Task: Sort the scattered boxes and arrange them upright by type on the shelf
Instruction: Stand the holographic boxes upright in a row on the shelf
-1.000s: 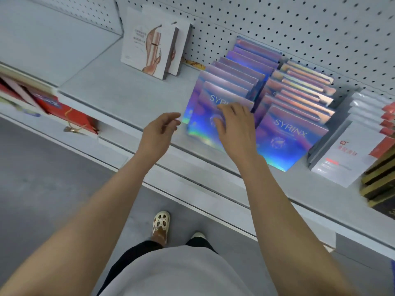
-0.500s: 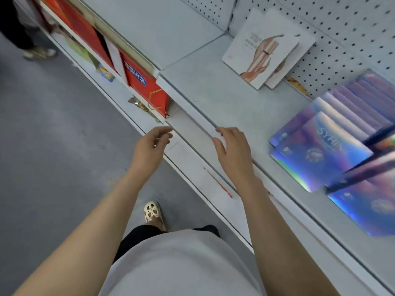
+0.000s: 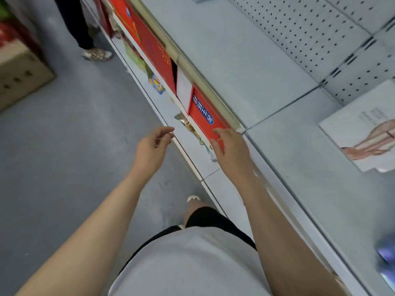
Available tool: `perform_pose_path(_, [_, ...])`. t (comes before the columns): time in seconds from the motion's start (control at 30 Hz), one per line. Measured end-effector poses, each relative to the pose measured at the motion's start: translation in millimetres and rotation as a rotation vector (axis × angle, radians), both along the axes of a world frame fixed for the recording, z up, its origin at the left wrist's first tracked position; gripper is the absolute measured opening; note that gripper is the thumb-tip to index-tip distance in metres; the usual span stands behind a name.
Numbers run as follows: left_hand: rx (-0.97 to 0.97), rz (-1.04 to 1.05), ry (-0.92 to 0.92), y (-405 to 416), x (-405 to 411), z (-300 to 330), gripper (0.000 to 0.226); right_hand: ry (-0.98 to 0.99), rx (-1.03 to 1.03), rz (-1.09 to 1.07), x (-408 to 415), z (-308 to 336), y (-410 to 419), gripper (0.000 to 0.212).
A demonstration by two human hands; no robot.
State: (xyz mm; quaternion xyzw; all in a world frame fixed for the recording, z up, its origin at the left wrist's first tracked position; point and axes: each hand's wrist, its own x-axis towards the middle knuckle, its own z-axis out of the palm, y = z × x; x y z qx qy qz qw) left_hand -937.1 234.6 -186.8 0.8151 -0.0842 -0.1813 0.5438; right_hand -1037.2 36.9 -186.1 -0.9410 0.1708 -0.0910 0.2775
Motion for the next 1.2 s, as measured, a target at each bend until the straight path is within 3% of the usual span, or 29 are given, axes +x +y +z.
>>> perform_pose_path(0.23, [0.038, 0.087, -0.021, -19.1, 130.9, 3.1, 0.024, -0.028, -0.025, 0.116, 153.7, 9.1, -31.3, 0.030])
perform_pose_path(0.5, [0.095, 0.090, -0.076, -50.9, 289.2, 25.5, 0.022, -0.068, -0.024, 0.085, 319.3, 23.8, -71.4, 0.033])
perform_pose_path(0.73, [0.154, -0.136, -0.228, -85.9, 468.0, 22.3, 0.026, -0.073, -0.098, -0.107, 464.6, 19.3, -131.1, 0.039])
perform_pose_path(1.03, [0.363, -0.549, -0.436, -196.0, 652.6, 36.3, 0.068, 0.101, -0.049, -0.462, 609.8, 16.3, -202.8, 0.061])
perform_pose_path(1.2, [0.391, -0.697, -0.430, -265.2, 693.9, 28.8, 0.058, 0.188, 0.098, -0.579, 627.9, 1.1, -212.3, 0.055])
